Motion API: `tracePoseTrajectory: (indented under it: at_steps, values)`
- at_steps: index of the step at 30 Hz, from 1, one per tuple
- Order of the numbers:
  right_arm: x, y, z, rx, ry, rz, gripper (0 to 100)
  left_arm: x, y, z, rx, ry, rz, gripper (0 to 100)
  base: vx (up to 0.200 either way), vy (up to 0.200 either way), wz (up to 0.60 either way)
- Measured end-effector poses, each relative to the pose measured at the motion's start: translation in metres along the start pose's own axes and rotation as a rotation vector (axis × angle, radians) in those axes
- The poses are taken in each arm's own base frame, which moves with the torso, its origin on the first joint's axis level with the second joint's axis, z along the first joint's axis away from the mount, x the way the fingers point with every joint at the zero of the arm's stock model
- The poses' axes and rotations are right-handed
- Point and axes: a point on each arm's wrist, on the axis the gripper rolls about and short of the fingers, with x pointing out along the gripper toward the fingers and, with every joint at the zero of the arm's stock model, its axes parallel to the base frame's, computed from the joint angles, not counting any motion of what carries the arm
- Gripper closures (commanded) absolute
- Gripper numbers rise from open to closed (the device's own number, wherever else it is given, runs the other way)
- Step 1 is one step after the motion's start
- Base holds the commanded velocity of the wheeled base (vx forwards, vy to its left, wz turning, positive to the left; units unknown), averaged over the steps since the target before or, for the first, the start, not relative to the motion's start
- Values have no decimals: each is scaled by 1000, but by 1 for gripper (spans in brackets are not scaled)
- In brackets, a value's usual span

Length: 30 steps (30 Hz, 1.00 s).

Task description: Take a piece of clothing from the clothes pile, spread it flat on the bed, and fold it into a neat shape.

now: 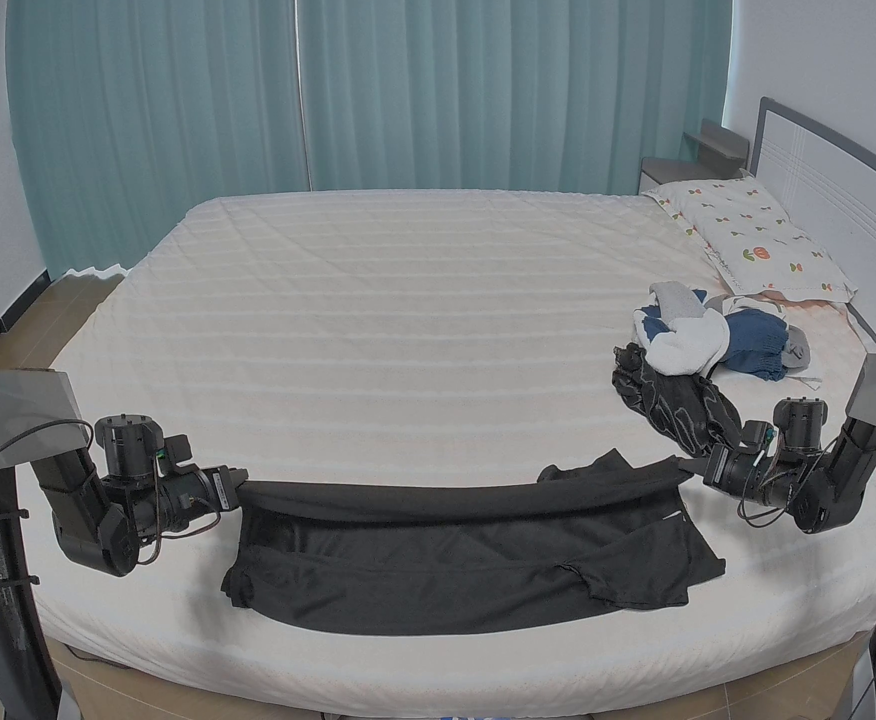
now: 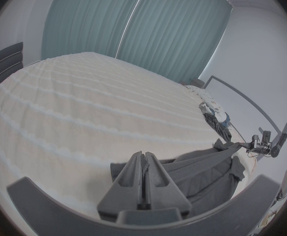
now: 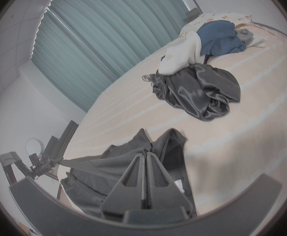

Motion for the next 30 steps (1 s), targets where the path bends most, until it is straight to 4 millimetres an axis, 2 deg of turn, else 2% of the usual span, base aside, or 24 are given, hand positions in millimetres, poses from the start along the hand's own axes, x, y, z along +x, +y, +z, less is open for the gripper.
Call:
tracePoseTrajectory:
  at_steps: [9,17,18,24,30]
  values:
    - [-3,-10,-27,-52,73,-28,100,-9,3,-34,23,84,12,100,0,0,0]
    - [-1,-17,-41,-52,87,-34,100,-9,2,-56,17,139,15,100,0,0,0]
    - [-1,-18,-42,-49,90,-35,0,-8,2,-58,15,147,15,0,0,0,0]
    - [-1,-19,-46,-33,103,-39,0,-7,3,-65,8,170,17,0,0,0,0]
    - [-8,-19,-37,-26,52,-38,0,-12,5,-67,-9,166,29,0,0,0,0]
